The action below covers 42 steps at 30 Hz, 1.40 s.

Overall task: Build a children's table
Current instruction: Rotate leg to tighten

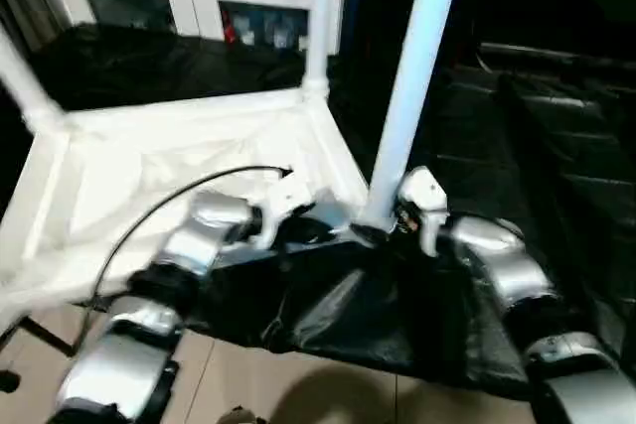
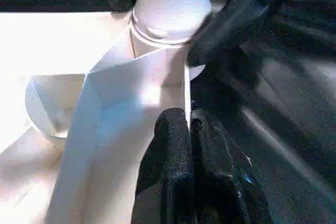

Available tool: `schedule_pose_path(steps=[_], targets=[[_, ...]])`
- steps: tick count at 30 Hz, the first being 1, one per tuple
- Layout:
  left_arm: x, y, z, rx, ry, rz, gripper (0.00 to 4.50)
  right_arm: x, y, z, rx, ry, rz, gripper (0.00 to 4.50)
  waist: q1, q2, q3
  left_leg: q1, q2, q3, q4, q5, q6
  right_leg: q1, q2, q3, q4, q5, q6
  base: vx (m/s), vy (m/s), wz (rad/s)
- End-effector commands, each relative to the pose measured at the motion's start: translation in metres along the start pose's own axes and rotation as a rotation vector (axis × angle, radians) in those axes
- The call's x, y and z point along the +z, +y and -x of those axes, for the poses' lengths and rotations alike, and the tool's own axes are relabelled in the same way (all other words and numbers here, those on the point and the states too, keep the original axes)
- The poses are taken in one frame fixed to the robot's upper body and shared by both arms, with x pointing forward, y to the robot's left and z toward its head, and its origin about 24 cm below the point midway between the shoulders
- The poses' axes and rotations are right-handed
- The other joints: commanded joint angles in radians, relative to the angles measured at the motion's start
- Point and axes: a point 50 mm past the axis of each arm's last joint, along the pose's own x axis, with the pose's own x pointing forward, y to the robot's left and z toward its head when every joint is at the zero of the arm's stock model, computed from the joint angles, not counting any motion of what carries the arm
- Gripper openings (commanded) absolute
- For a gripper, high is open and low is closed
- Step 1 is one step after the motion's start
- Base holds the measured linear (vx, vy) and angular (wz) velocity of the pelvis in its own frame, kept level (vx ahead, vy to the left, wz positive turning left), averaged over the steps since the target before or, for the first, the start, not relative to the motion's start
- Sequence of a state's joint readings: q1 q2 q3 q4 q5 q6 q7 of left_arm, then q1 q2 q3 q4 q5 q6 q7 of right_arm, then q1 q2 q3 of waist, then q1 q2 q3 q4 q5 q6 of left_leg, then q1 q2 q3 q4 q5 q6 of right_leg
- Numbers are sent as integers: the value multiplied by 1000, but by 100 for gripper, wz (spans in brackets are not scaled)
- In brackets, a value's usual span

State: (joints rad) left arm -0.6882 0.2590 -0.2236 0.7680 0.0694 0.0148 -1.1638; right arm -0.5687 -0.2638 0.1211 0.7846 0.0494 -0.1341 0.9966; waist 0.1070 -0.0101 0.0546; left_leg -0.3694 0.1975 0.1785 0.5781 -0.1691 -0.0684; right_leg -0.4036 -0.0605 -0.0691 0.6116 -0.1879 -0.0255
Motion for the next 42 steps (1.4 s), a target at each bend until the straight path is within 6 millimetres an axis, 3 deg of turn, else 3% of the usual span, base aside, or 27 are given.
schedule_pose_path(steps=[1, 5, 9, 11, 17, 27, 31, 35, 39, 40, 42], targets=[[27, 1, -5, -8, -120, -78, 0, 1, 14, -12, 105, -2, 14, 364, 4, -9, -65, 9, 41, -6, -56, -167, 94, 55, -89, 48, -70, -149, -225, 0, 0, 0], [26, 0, -4, -25, -114, -79, 0, 2, 14, -10, 121, -10, 17, 364, 7, -6, -65, 13, 43, -9, -60, -194, 66, 53, -89, 50, -75, -196, -217, 0, 0, 0], [25, -1, 0, -49, -103, -87, 0, 2, 17, -3, 198, -18, 4, 364, 12, -8, -68, 10, 41, -6, -56, -171, 82, 56, -87, 50, -68, -144, -221, 0, 0, 0], [24, 0, 2, -51, -98, -89, 0, 0, 18, -2, 218, -16, -9, 333, 13, -6, -68, 9, 41, -7, -56, -163, 87, 55, -85, 48, -68, -131, -227, 0, 0, 0], [22, 2, 4, -35, -92, -89, 0, 0, 18, -2, 212, -16, -28, 291, 14, -3, -66, 12, 42, -9, -59, -191, 66, 54, -89, 49, -73, -187, -220, 0, 0, 0], [19, 4, 3, 25, -99, -64, 0, -8, 23, -6, 172, 9, -49, 214, 16, -4, -66, 12, 41, -9, -59, -191, 59, 54, -89, 49, -73, -181, -215, 0, 0, 0], [21, 12, 1, 130, -92, -39, 0, -16, 26, -12, 58, 25, -95, 201, 13, -3, -62, 15, 42, -10, -64, -218, 47, 51, -89, 50, -80, -240, -199, 0, 0, 0], [28, 22, -12, 288, -86, 10, 0, -25, 27, -29, -144, 48, -169, 199, 8, -2, -59, 25, 38, -13, -69, -270, 15, 43, -93, 52, -95, -355, -167, 0, 0, 0], [42, 24, -32, 379, -100, 49, 0, -21, 25, -50, -337, 48, -258, 198, -1, 1, -58, 25, 37, -16, -72, -282, -5, 41, -93, 53, -98, -370, -160, 0, 0, 0], [47, 23, -40, 398, -102, 54, 0, -17, 24, -58, -386, 56, -276, 198, -3, 3, -60, 22, 35, -19, -72, -278, -8, 46, -92, 51, -95, -359, -161, 0, 0, 0], [49, 23, -43, 407, -101, 50, 0, -14, 23, -62, -405, 62, -285, 198, -5, 0, -62, 20, 31, -16, -68, -263, 5, 47, -91, 54, -94, -316, -166, 0, 0, 0]])
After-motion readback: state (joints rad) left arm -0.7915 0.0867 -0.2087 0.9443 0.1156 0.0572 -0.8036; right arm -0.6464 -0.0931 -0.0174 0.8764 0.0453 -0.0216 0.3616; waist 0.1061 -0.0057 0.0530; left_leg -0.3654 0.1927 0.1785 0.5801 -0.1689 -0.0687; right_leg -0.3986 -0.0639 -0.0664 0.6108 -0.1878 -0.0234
